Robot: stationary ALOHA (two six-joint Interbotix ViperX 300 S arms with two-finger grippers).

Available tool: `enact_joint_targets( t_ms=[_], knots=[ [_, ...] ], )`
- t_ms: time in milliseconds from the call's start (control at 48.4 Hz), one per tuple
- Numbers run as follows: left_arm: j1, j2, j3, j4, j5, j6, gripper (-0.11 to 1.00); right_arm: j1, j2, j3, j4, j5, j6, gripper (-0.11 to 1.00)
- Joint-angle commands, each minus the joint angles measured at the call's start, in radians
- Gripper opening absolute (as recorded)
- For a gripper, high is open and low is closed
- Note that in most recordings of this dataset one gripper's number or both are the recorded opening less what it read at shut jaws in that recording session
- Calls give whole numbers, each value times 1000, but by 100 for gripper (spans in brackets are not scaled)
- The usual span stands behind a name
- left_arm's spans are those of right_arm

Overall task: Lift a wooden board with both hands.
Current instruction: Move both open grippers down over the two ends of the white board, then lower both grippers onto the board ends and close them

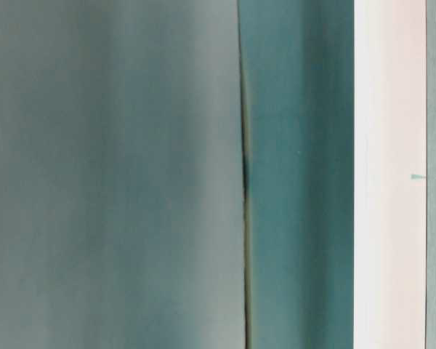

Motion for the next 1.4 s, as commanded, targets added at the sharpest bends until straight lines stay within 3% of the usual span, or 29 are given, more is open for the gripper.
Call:
enact_joint_targets(
  t_ms=[0, 124, 227, 310, 393, 475, 558, 744, 1054, 1384],
  knots=[
    [-3, -12, -11, 3, 5, -6, -2, -2, 3, 0, -5, -5, -3, 36],
    [-12, -14, -9, 2, 3, -54, -1, 3, 8, 9, -8, 0, 2, 73],
    [-8, -17, 8, 3, -35, -94, 9, 8, 15, 17, -20, 2, 0, 93],
    [-5, -29, 41, 3, -95, -115, 27, 8, 23, 15, -21, 0, 2, 95],
    [-8, -49, 69, 3, -118, -135, 53, 8, 31, 17, -21, 2, 2, 94],
    [-9, -55, 89, 5, -112, -147, 77, 9, 35, 18, -21, 6, -2, 94],
    [-18, -54, 95, 3, -92, -141, 94, 11, 41, 20, -25, 12, -5, 94],
    [-18, -14, 114, 9, -67, -75, 95, 12, 72, 28, -29, 28, -12, 94],
    [-6, 179, 118, 9, -74, 57, 96, 40, 161, 48, -29, 6, -66, 94],
    [3, 282, 155, 11, -210, 75, 96, 63, 238, 106, -28, -144, -84, 94]
  ],
)
